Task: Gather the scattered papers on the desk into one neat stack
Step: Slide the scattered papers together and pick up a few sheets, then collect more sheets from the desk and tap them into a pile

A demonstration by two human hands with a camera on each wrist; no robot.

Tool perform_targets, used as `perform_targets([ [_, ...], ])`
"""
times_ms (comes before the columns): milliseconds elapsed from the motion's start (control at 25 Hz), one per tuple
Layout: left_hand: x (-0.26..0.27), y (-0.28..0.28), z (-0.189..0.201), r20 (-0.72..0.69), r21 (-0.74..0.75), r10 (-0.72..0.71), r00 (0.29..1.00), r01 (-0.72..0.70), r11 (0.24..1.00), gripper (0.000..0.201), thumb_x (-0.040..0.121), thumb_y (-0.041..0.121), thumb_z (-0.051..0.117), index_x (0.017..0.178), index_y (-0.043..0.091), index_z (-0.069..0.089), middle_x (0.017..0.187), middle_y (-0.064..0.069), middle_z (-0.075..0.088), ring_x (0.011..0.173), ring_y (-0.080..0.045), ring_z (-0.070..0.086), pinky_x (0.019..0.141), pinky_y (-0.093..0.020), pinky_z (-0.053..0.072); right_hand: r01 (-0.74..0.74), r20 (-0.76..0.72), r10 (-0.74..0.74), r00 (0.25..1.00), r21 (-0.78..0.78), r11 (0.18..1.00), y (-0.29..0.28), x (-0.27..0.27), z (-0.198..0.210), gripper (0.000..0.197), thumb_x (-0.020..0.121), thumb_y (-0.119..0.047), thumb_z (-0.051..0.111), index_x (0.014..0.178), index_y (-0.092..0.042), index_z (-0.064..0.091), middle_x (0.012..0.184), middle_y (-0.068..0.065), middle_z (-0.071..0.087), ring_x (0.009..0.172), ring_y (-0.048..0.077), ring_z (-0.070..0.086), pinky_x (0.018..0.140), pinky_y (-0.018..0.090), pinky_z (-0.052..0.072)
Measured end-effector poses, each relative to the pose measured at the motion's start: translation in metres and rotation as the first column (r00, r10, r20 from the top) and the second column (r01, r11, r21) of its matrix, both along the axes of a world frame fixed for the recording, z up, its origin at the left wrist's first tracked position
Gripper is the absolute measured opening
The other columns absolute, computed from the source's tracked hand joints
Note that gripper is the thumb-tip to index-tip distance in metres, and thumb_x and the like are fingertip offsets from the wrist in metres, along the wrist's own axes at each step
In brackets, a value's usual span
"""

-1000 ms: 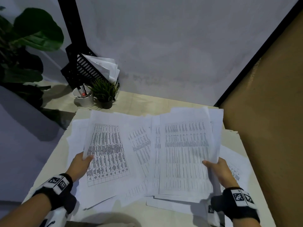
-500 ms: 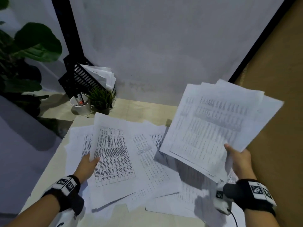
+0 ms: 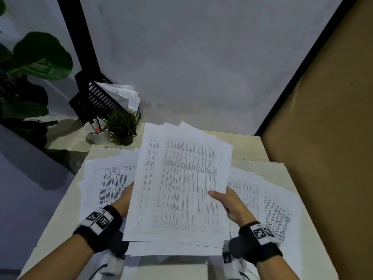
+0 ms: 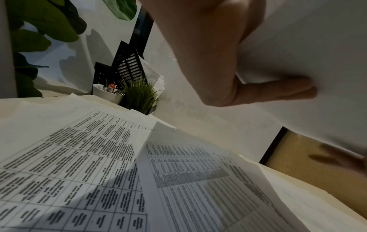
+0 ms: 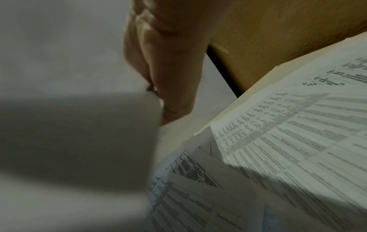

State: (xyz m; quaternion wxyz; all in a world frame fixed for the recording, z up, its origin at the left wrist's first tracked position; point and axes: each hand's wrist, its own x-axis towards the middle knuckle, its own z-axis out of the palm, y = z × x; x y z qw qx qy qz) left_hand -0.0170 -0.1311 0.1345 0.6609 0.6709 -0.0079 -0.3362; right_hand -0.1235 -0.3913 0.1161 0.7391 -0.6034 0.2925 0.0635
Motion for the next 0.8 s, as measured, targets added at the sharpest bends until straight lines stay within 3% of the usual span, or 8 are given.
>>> perform_targets([
  [120,0.007,0.011,-0.001,-0.118,-0.183,0.020,0.993,-0.042,0.982,0.054,0.086,0.060,0.026,0.100,0.025,0.064,0.092,-0.003,0.074,0.086,-0.023,0.069,0.072,-0.036,0.055,0.004,0.057,0.003,0.998,-0.122,0.993,0.006,0.004,0.003,0.025,0.081,0.001,0.064,0.103,-0.011,0.060,0.104,0.007,0.068,0.096,0.019,0.067,0.073,0.023,0.054],
  [200,0.009,0.014,-0.003,-0.099,-0.189,-0.023,0.995,0.004,0.982,0.048,0.081,0.051,0.050,0.118,0.021,0.057,0.120,-0.011,0.065,0.112,-0.030,0.060,0.095,-0.047,0.047,0.054,0.121,-0.024,0.992,-0.254,0.966,0.010,0.005,0.010,0.021,0.079,0.000,0.068,0.098,-0.004,0.059,0.096,0.012,0.066,0.091,0.020,0.067,0.069,0.019,0.053],
  [280,0.011,0.013,0.001,-0.002,-0.129,0.002,1.000,-0.002,0.992,0.056,0.075,0.036,0.068,0.124,0.016,0.050,0.130,-0.012,0.057,0.124,-0.029,0.051,0.107,-0.047,0.036,0.119,0.215,-0.050,0.975,-0.320,0.940,0.015,0.007,0.019,0.016,0.077,0.000,0.070,0.088,-0.004,0.060,0.082,0.008,0.065,0.070,0.004,0.068,0.057,0.012,0.051],
  [360,0.015,0.013,0.009,0.062,-0.137,0.013,0.998,-0.004,0.991,0.091,0.049,0.050,0.082,0.126,0.015,0.048,0.127,-0.009,0.058,0.120,-0.026,0.053,0.107,-0.045,0.036,0.147,0.290,-0.044,0.956,-0.345,0.927,0.017,0.010,0.027,0.016,0.074,-0.001,0.073,0.081,-0.009,0.061,0.074,0.001,0.066,0.061,-0.004,0.066,0.057,0.012,0.051],
  [440,0.017,0.009,0.016,0.119,-0.174,-0.031,0.992,0.052,0.983,0.094,0.031,0.057,0.084,0.113,0.022,0.055,0.111,-0.002,0.067,0.105,-0.020,0.062,0.092,-0.039,0.049,0.128,0.333,-0.006,0.943,-0.345,0.930,0.017,0.013,0.034,0.025,0.070,-0.004,0.076,0.091,-0.013,0.063,0.079,-0.006,0.069,0.072,-0.003,0.068,0.065,0.014,0.054],
  [560,0.011,0.003,0.024,0.201,-0.174,-0.096,0.975,0.132,0.976,0.086,0.028,0.058,0.084,0.104,0.024,0.060,0.096,0.005,0.075,0.092,-0.014,0.069,0.080,-0.034,0.056,0.103,0.349,0.015,0.937,-0.317,0.943,0.016,0.013,0.034,0.034,0.071,-0.006,0.076,0.098,-0.023,0.063,0.086,-0.010,0.072,0.085,-0.001,0.069,0.072,0.014,0.054],
  [720,0.000,-0.004,0.021,0.214,-0.155,-0.101,0.972,0.136,0.978,0.084,0.031,0.064,0.080,0.102,0.024,0.060,0.094,0.009,0.075,0.092,-0.015,0.069,0.085,-0.041,0.055,0.163,0.368,-0.052,0.928,-0.280,0.946,0.025,0.013,0.032,0.024,0.078,-0.006,0.069,0.091,-0.025,0.063,0.086,-0.004,0.071,0.085,0.008,0.068,0.080,0.029,0.057],
  [800,-0.002,-0.005,0.029,0.233,-0.153,-0.060,0.971,0.097,0.984,0.083,0.030,0.066,0.079,0.100,0.025,0.061,0.094,0.004,0.075,0.092,-0.015,0.069,0.086,-0.045,0.054,0.181,0.417,-0.055,0.907,-0.267,0.947,0.027,0.014,0.041,0.026,0.078,-0.002,0.067,0.090,-0.024,0.063,0.082,-0.005,0.072,0.080,0.007,0.069,0.078,0.029,0.059],
])
